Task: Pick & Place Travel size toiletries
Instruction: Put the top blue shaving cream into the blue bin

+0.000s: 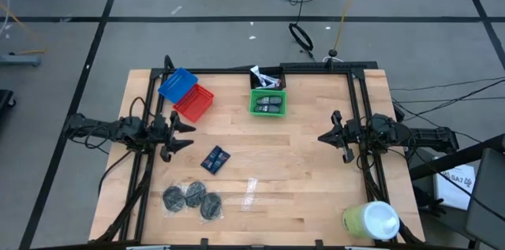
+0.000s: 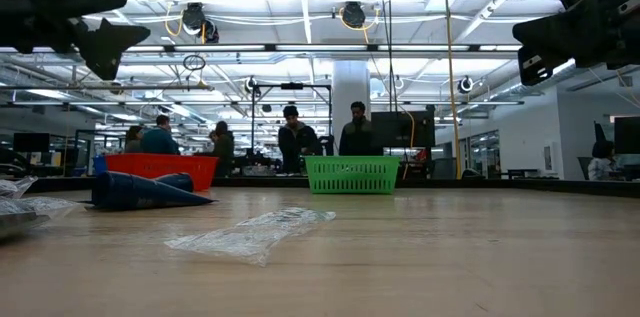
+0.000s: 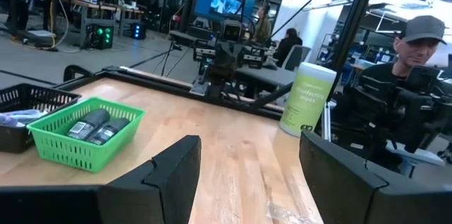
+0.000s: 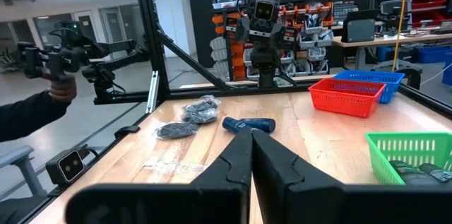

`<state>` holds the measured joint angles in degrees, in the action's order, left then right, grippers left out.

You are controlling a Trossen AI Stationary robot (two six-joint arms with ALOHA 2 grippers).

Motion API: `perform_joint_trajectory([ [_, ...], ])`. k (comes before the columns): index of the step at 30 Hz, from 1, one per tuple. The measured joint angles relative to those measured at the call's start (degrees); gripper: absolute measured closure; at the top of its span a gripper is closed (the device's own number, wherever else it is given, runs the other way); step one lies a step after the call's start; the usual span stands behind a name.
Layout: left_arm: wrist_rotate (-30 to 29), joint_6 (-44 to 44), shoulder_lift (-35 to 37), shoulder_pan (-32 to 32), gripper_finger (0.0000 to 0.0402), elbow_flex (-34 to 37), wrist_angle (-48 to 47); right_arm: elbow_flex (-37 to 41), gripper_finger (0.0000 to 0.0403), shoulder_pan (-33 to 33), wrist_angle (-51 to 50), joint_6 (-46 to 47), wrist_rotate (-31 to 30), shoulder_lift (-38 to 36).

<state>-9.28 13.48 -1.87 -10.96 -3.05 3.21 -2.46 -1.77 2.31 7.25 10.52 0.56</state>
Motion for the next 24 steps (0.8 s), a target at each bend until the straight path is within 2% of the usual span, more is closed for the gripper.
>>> perform_joint_trajectory([
  [7,-2.4,-0.2,0.0,0.0,0.0165,0.0,-0.4,0.0,0.0403,0.0,0.0,0.0,0.0,0.0],
  [24,-2.4,0.8,0.0,0.0,0.0165,0.0,-3.8,0.0,0.0403,0.0,0.0,0.0,0.0,0.0],
])
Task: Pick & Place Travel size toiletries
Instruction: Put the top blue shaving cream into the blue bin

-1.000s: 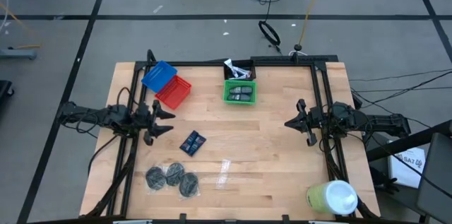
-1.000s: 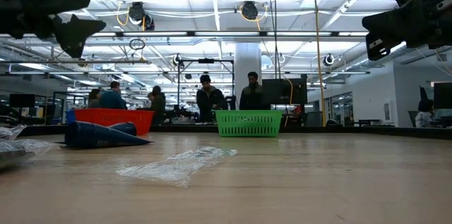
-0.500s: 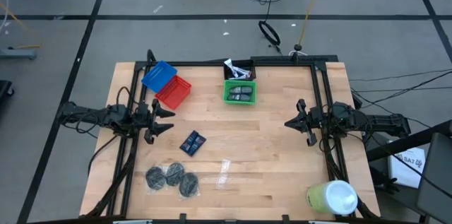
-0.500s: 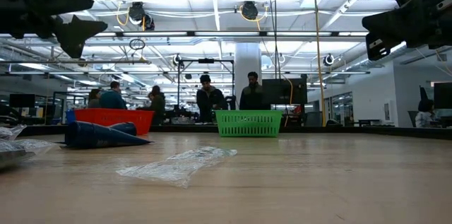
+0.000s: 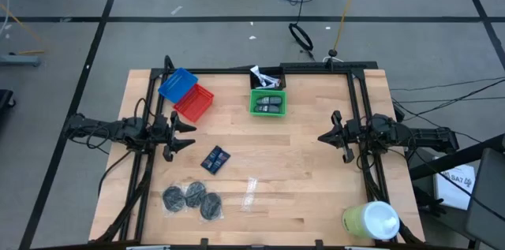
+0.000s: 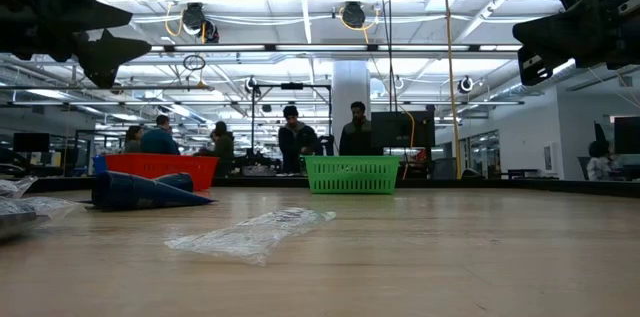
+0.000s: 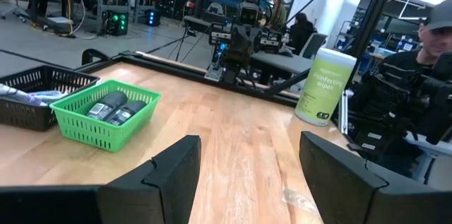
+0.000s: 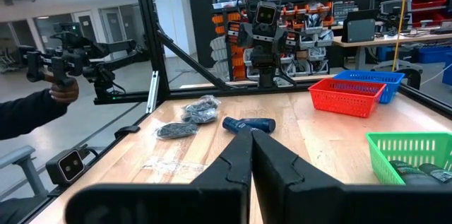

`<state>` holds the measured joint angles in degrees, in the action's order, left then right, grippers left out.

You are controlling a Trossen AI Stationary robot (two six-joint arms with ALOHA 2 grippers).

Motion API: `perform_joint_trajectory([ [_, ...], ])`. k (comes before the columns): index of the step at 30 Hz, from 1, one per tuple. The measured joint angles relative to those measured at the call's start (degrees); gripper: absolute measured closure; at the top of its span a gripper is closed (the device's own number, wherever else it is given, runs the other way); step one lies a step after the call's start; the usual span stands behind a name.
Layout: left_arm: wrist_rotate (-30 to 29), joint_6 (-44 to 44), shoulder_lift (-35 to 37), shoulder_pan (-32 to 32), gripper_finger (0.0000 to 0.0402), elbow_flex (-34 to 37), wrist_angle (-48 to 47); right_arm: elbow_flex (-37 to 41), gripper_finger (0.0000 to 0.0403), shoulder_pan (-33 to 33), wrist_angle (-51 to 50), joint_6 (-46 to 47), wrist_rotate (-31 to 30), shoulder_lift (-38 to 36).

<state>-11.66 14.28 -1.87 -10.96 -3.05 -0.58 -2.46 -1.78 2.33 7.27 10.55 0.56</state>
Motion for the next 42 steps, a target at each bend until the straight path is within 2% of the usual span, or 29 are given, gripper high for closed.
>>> perform_joint_trajectory([
  [10,-0.5,-1.9,0.0,0.0,0.0165,0.0,-0.1,0.0,0.0403,0.0,0.0,0.0,0.0,0.0],
  [42,-0.5,-0.5,0.0,0.0,0.0165,0.0,-1.5,0.0,0.0403,0.0,0.0,0.0,0.0,0.0],
])
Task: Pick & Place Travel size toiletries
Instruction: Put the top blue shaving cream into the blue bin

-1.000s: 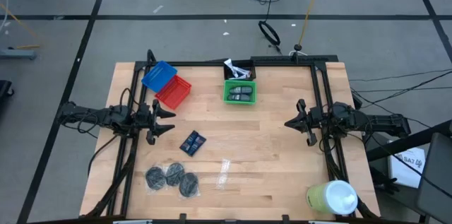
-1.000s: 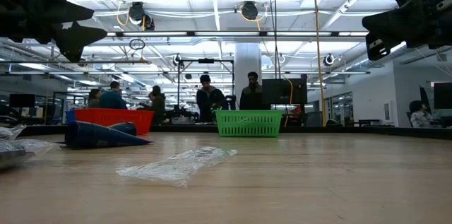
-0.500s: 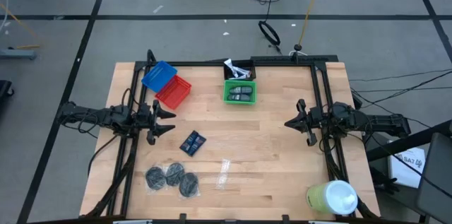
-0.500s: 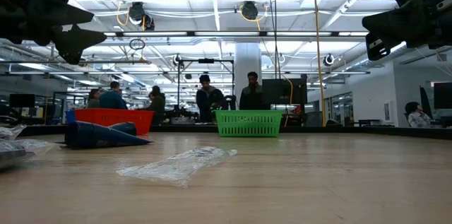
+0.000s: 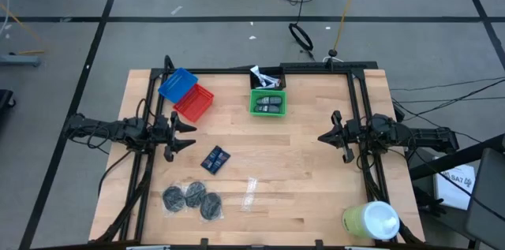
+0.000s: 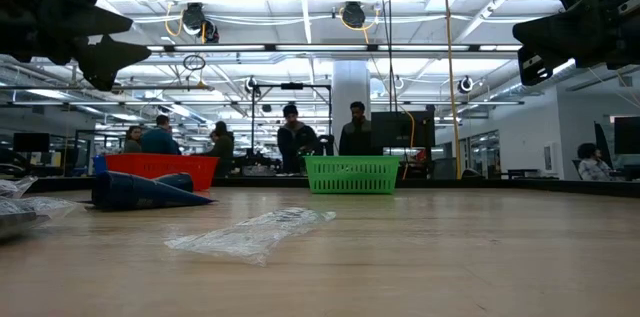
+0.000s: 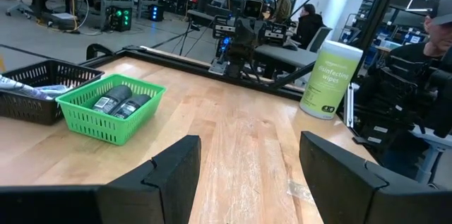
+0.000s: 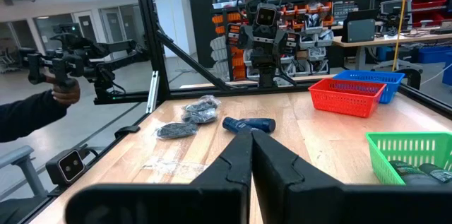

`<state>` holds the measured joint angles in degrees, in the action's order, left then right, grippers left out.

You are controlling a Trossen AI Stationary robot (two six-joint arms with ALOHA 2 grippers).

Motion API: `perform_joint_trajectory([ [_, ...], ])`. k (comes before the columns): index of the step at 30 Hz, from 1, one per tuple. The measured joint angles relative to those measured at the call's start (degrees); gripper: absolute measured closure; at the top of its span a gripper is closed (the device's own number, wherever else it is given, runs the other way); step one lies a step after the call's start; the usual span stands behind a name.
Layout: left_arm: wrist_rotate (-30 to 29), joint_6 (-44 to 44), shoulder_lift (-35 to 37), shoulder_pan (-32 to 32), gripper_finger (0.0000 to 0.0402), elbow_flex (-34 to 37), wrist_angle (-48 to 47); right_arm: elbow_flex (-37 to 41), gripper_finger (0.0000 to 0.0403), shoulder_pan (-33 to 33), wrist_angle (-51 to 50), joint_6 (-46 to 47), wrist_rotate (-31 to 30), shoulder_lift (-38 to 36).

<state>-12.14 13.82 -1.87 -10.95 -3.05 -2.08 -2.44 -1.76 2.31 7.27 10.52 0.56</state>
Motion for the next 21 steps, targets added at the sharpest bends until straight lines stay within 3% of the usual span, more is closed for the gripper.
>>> perform_joint_trajectory([
  [21,0.0,-2.9,0.0,0.0,0.0165,0.0,-1.9,0.0,0.0403,0.0,0.0,0.0,0.0,0.0],
])
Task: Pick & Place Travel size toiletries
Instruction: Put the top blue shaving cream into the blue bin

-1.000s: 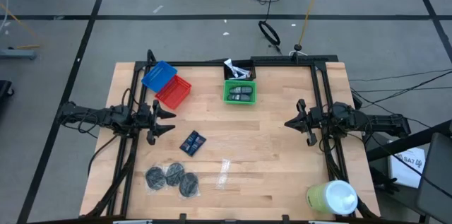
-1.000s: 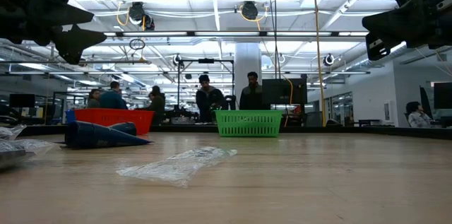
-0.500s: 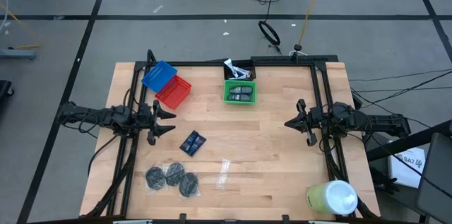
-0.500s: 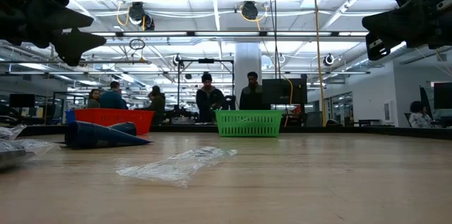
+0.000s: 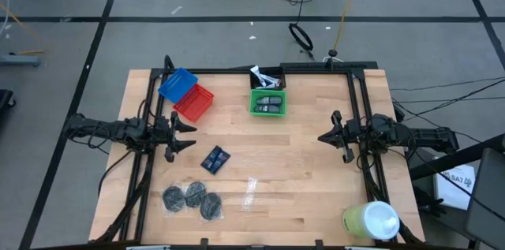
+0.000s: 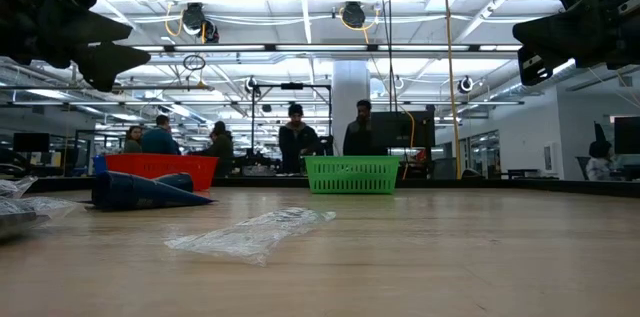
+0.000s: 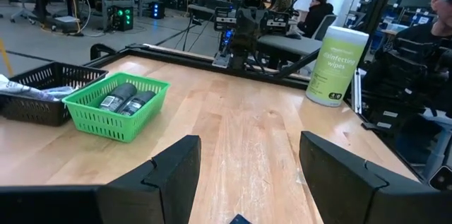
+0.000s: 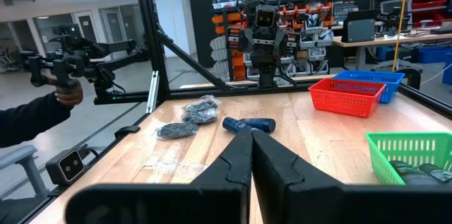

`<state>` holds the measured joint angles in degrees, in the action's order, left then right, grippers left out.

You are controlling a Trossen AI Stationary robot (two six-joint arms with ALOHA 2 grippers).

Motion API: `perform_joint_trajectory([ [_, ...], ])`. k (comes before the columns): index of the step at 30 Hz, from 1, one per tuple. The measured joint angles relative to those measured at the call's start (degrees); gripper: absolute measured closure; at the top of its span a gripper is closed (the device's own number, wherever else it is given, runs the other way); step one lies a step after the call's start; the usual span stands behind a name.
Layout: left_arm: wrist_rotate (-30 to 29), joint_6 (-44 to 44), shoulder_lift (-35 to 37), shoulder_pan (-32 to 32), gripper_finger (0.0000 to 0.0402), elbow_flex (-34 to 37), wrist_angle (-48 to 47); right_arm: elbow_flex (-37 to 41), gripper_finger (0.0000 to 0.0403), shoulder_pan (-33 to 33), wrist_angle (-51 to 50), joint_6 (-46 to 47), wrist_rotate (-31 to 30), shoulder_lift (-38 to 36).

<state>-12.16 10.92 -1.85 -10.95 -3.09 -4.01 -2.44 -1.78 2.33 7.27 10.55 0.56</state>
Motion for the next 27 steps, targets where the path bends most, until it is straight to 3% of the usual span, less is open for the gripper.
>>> perform_joint_trajectory([
  [14,-1.4,-9.0,0.0,0.0,0.0165,0.0,-0.2,0.0,0.0403,0.0,0.0,0.0,0.0,0.0],
  [27,-3.5,-9.0,0.0,0.0,0.0165,0.0,2.4,0.0,0.0403,0.0,0.0,0.0,0.0,0.0],
])
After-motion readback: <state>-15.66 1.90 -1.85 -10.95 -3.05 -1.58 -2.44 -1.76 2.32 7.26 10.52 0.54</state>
